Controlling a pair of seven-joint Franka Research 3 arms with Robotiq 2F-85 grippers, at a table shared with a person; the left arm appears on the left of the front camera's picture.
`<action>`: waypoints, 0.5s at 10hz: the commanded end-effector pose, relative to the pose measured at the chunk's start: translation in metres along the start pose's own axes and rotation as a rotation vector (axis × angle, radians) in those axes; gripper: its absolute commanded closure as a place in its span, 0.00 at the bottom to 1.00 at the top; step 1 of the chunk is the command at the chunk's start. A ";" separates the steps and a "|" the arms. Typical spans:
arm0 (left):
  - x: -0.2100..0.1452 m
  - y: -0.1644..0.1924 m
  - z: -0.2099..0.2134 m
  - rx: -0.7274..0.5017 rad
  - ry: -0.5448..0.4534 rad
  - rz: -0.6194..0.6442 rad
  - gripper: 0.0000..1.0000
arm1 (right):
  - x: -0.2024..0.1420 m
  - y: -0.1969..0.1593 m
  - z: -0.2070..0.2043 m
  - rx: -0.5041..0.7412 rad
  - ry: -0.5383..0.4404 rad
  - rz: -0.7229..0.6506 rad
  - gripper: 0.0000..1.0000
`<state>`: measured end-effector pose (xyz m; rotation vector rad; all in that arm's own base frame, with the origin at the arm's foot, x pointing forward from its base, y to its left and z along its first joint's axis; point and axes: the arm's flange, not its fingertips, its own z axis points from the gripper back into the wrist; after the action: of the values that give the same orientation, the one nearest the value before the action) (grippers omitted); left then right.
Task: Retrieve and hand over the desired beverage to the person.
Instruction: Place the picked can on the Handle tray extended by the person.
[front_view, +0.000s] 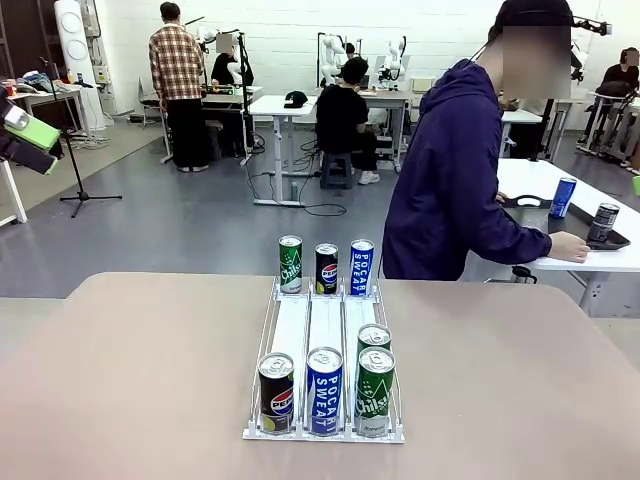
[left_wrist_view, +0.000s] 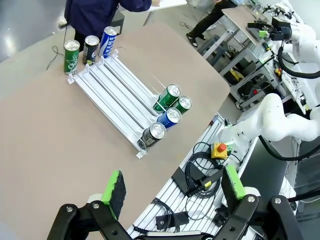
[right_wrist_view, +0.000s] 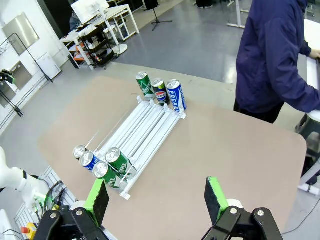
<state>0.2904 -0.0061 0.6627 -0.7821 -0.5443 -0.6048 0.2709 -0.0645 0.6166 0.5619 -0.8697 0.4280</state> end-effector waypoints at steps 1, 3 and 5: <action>0.001 0.000 0.000 -0.013 -0.006 -0.008 0.00 | 0.000 -0.001 -0.003 0.033 -0.008 0.005 0.00; 0.001 0.000 0.000 -0.013 -0.006 -0.008 0.00 | 0.000 -0.001 -0.003 0.033 -0.008 0.005 0.00; 0.001 0.000 0.000 -0.013 -0.006 -0.008 0.00 | 0.000 -0.001 -0.003 0.033 -0.008 0.005 0.00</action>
<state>0.2903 -0.0060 0.6627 -0.7815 -0.5446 -0.6034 0.2709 -0.0645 0.6166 0.5619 -0.8697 0.4280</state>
